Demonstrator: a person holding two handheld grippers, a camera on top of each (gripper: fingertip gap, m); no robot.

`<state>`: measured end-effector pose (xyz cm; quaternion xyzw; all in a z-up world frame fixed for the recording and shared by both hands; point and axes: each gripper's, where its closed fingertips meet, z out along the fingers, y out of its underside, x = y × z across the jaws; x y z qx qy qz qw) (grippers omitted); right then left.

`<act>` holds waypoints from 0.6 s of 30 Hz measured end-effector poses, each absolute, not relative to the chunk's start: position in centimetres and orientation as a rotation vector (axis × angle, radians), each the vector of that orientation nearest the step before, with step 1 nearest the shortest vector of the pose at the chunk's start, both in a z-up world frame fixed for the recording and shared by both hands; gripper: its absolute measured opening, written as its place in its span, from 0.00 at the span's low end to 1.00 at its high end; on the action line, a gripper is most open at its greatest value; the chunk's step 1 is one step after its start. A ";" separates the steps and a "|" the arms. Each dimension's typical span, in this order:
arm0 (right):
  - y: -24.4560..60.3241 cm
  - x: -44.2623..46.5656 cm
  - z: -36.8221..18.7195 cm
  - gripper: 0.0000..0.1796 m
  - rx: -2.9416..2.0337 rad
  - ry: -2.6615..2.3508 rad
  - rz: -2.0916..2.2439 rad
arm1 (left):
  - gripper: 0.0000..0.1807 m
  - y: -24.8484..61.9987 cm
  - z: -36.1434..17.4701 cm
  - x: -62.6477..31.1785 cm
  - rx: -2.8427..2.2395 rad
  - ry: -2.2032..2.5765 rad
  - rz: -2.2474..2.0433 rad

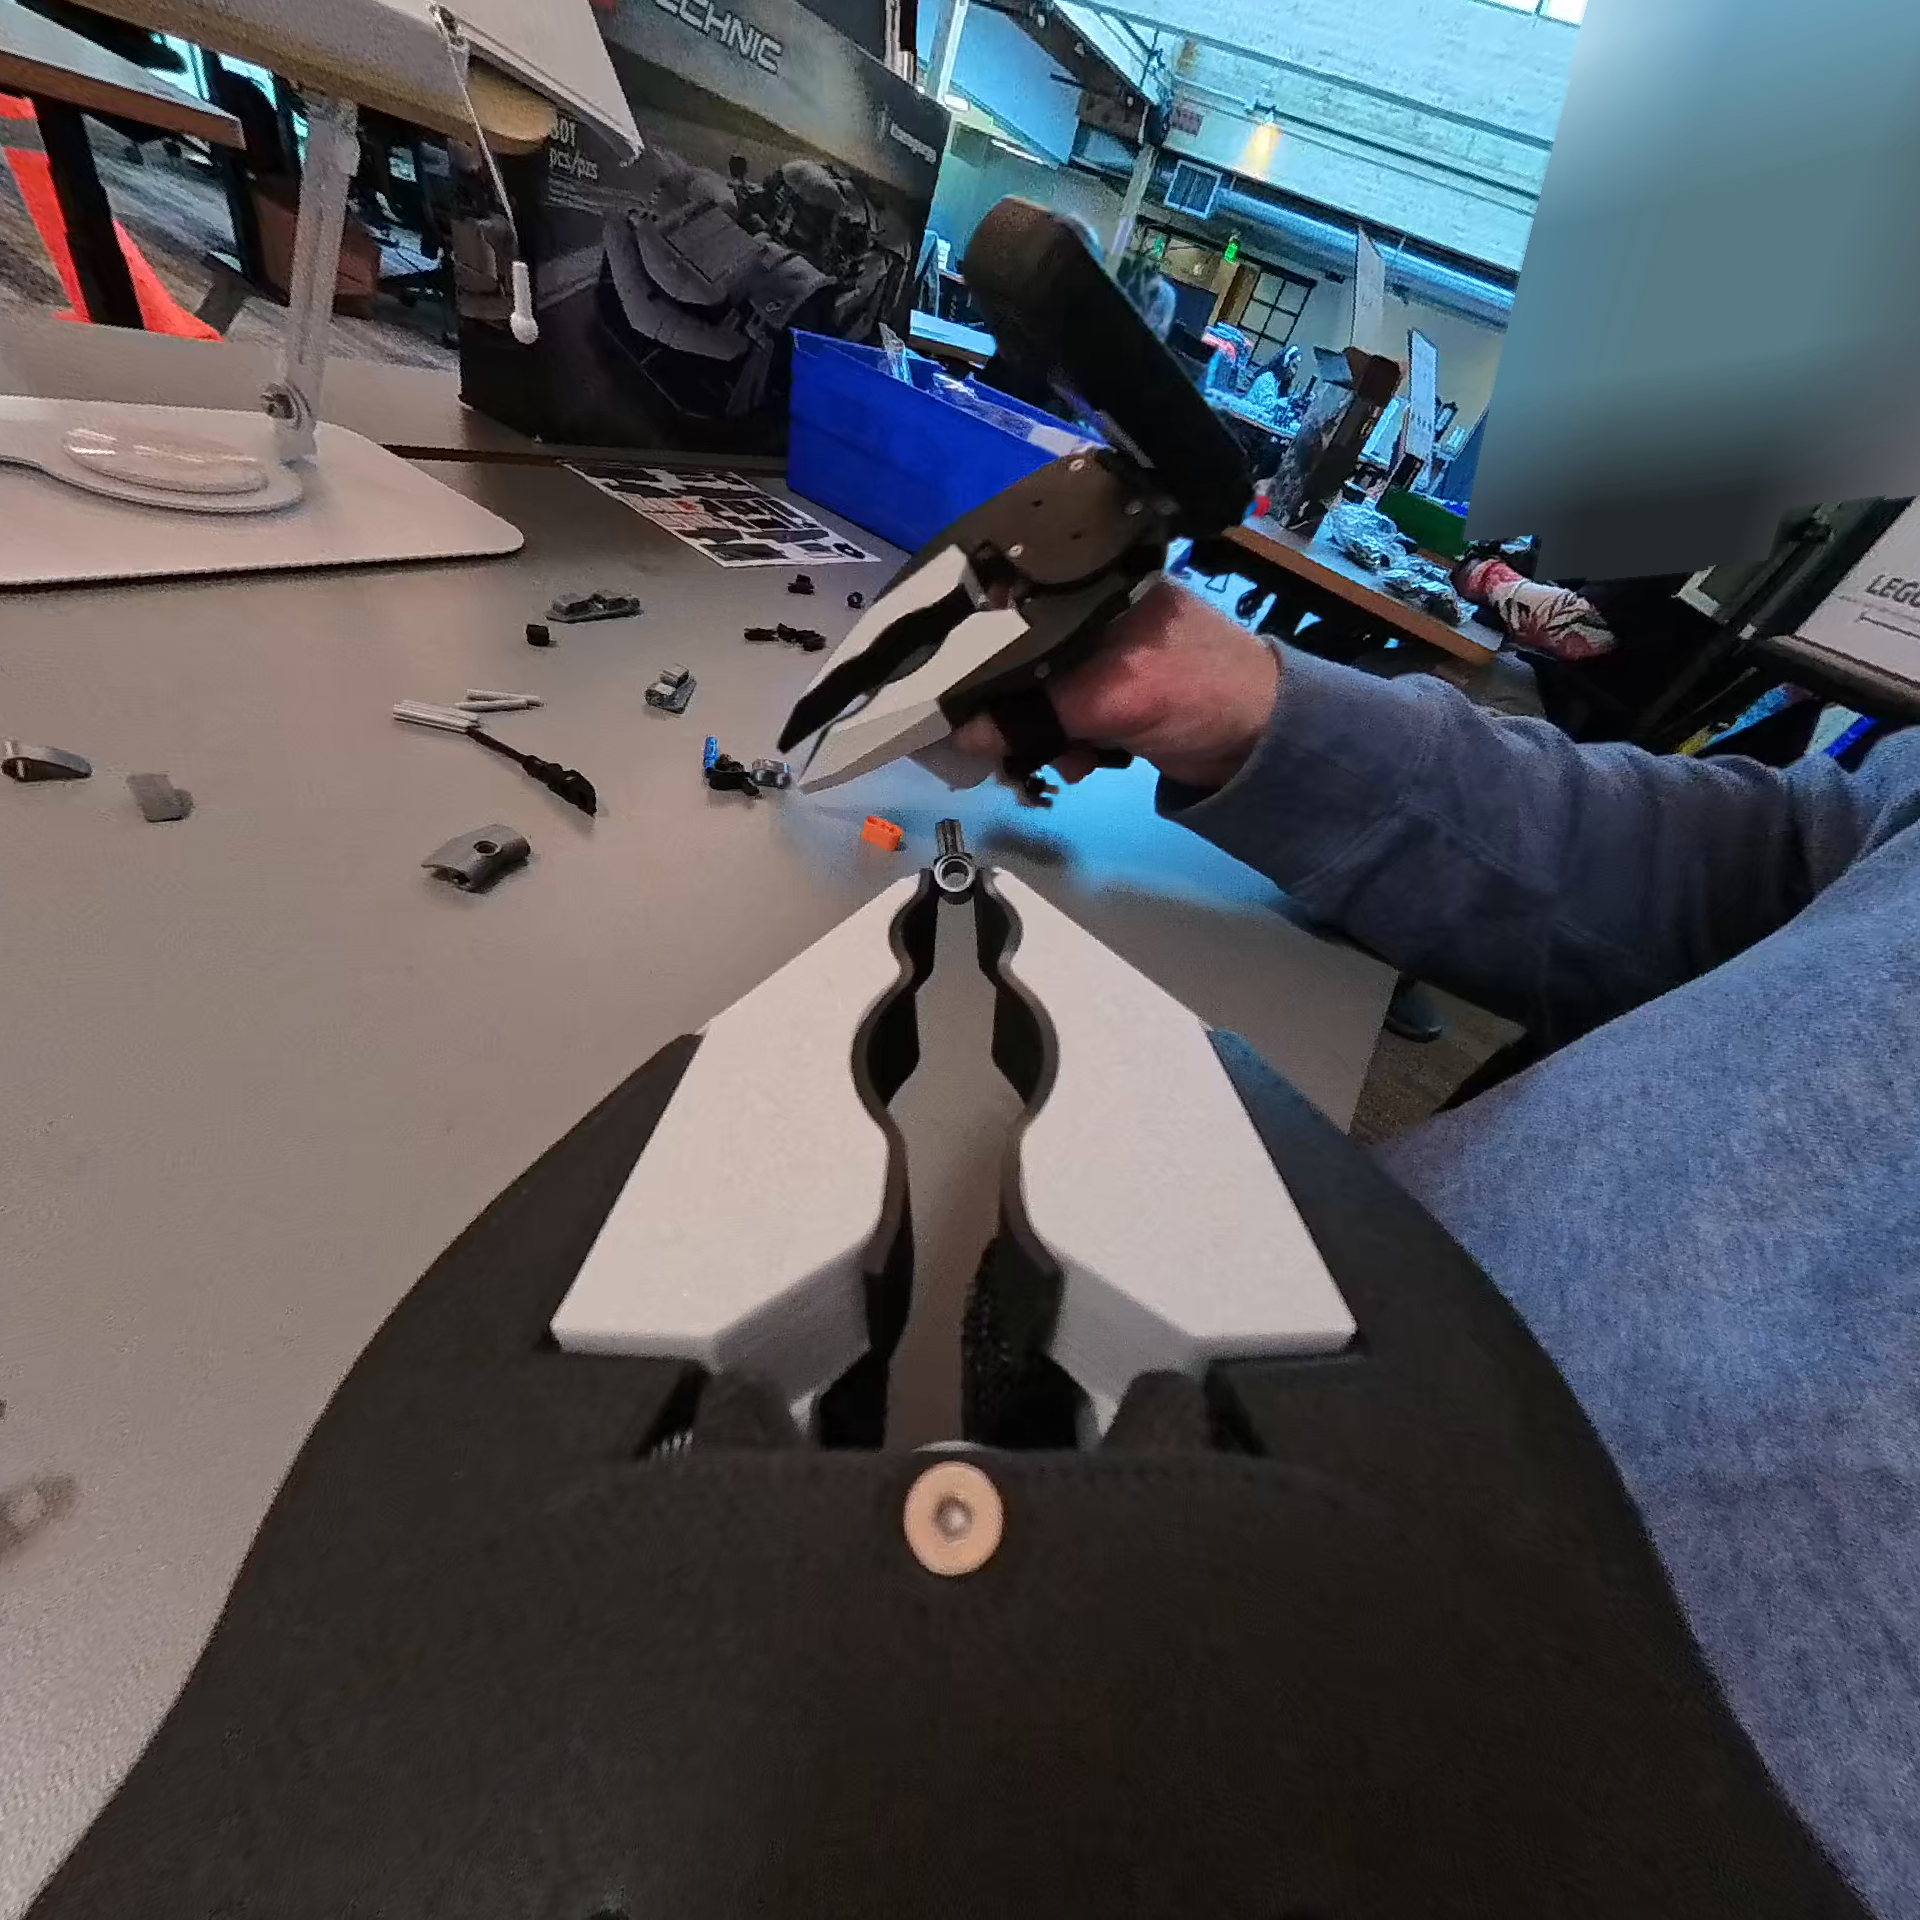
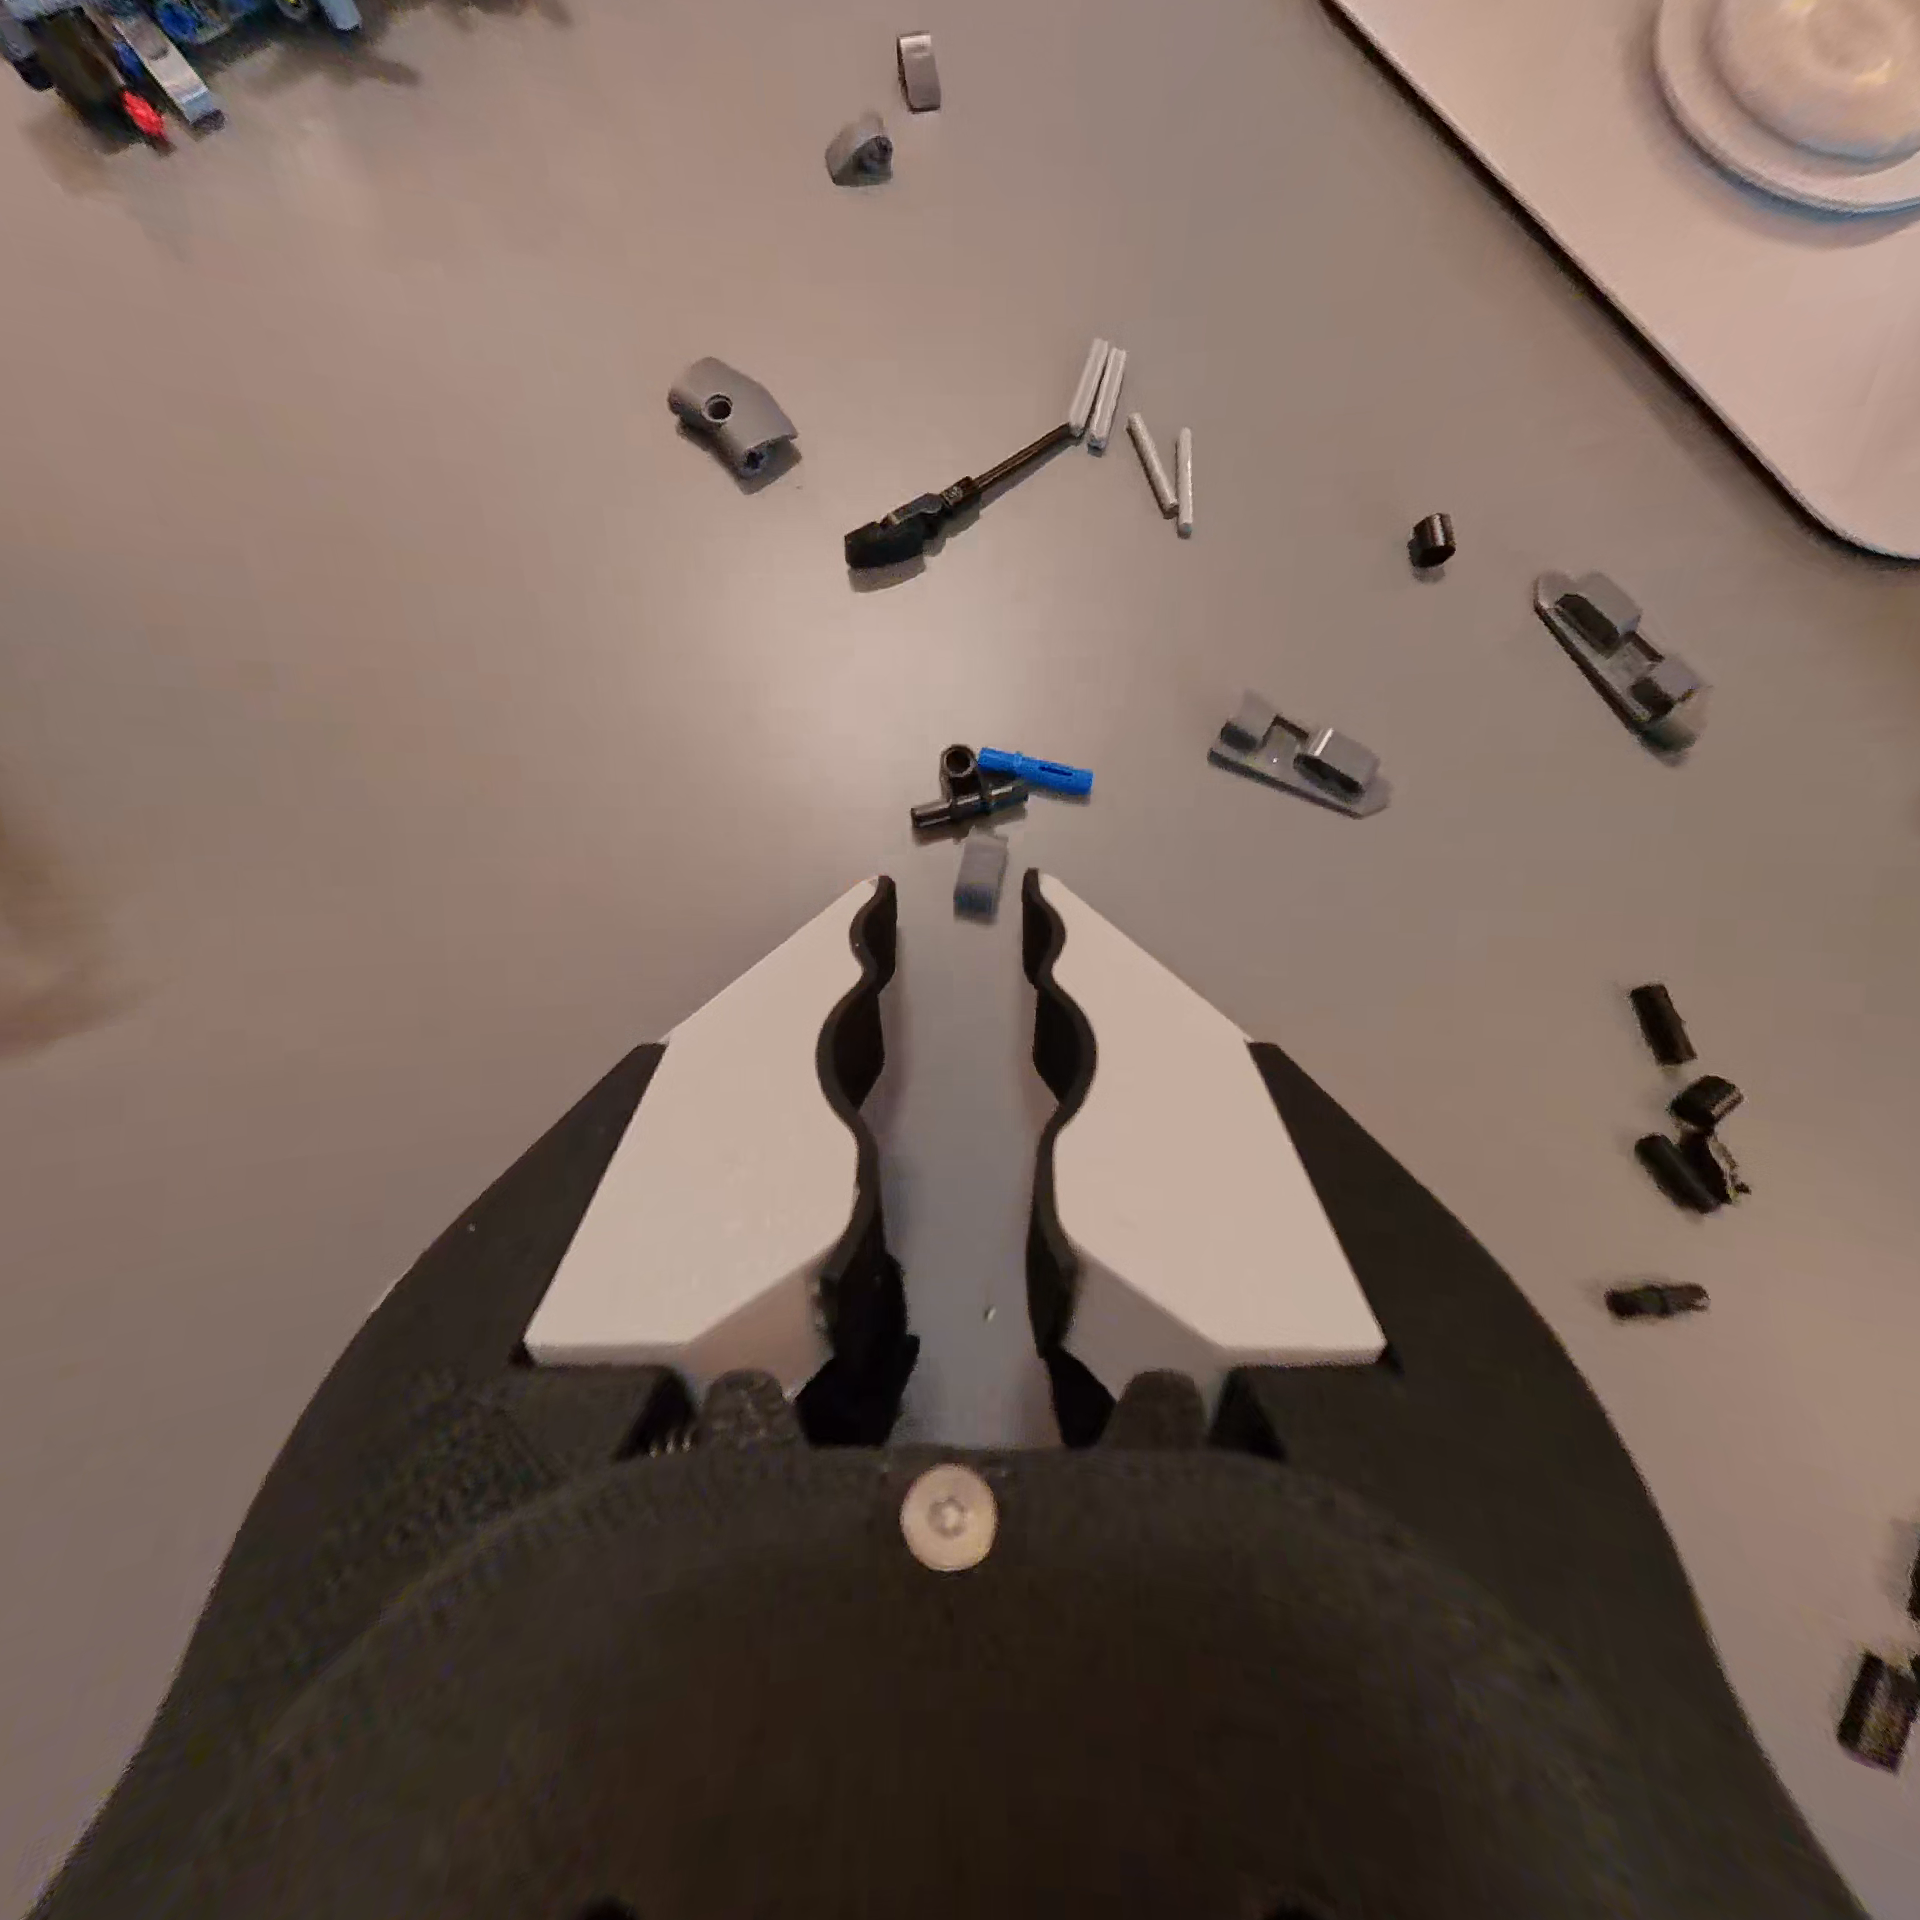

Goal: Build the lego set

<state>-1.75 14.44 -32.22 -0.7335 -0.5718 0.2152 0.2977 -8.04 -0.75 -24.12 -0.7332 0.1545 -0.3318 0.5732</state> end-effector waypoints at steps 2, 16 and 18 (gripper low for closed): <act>14.6 -2.0 -32.8 0.10 -1.964 -1.541 0.559 | 0.03 -0.7 -24.1 -8.0 -1.717 0.360 -0.789; 12.6 -0.2 -32.1 0.03 -1.993 -1.540 0.687 | 0.03 -0.8 -24.0 -8.0 -1.709 0.358 -0.817; 12.2 0.3 -31.9 0.03 -2.006 -1.528 0.722 | 0.03 -0.8 -24.0 -8.0 -1.710 0.359 -0.817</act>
